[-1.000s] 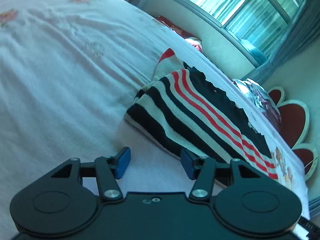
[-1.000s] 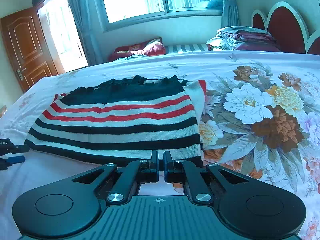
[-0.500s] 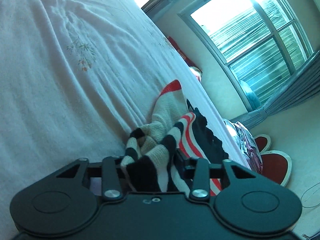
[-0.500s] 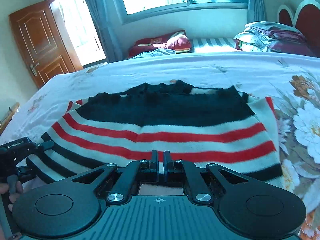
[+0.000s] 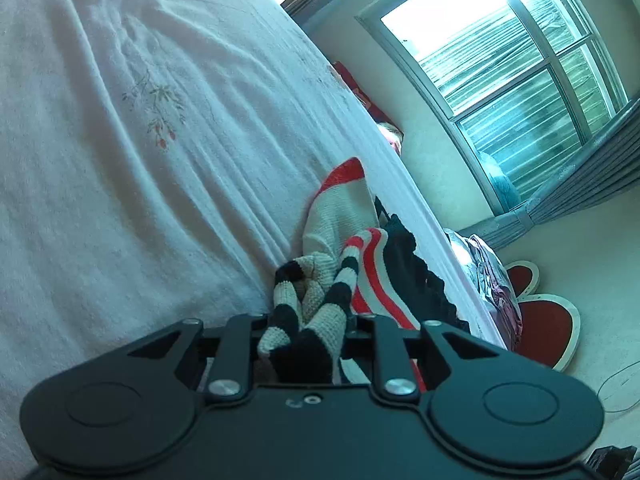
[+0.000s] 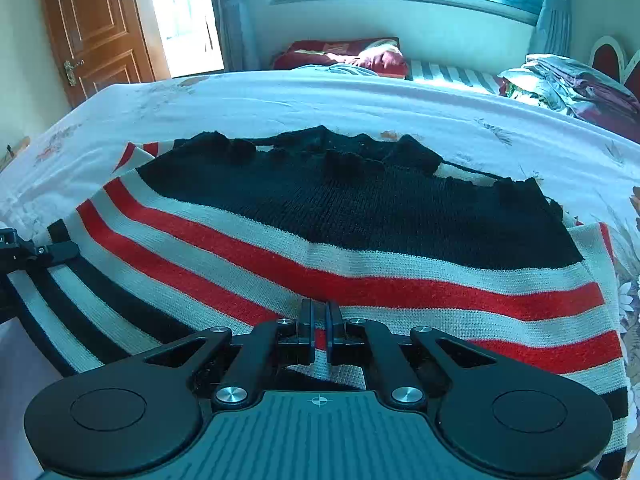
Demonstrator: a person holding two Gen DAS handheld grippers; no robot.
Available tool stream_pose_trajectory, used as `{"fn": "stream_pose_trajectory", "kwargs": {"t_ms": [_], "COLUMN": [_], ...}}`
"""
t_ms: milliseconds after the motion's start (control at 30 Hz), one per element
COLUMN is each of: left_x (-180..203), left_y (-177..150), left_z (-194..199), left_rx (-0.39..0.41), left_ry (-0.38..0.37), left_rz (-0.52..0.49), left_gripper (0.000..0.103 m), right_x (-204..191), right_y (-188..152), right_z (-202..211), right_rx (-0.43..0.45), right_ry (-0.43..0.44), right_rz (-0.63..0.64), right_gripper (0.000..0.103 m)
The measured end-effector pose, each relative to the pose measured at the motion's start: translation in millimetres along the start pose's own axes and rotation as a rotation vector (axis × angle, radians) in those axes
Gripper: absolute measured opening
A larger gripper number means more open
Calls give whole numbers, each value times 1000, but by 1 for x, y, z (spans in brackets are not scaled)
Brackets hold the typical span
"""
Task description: Fold small clothes
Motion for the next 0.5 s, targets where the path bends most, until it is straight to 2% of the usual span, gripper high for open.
{"fn": "stream_pose_trajectory", "kwargs": {"t_ms": [167, 233, 300, 400, 500], "left_x": [32, 57, 92, 156, 220], "left_y": [0, 0, -4, -29, -72], "left_z": [10, 17, 26, 31, 27], "left_rx": [32, 48, 55, 34, -28], "left_ry": [30, 40, 9, -39, -71], "left_rz": [-109, -178, -250, -401, -561], "left_gripper": [19, 19, 19, 19, 19], "right_x": [6, 20, 45, 90, 138], "right_y": [2, 8, 13, 17, 16], "right_z": [3, 15, 34, 65, 98], "right_rx": [7, 26, 82, 144, 196], "right_ry": [50, 109, 147, 156, 153], "right_rz": [0, -86, -191, -306, -397], "right_gripper": [4, 5, 5, 5, 5]}}
Point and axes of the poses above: each gripper's, at about its wrist camera, not at the fingertips, and z roughly against the way its jaws point, x to its right, y to its top, the point moved 4 cm from there along -z, roughly the way its jaws point, and after that the axes turned 4 degrees about x, right-handed, at the moved point
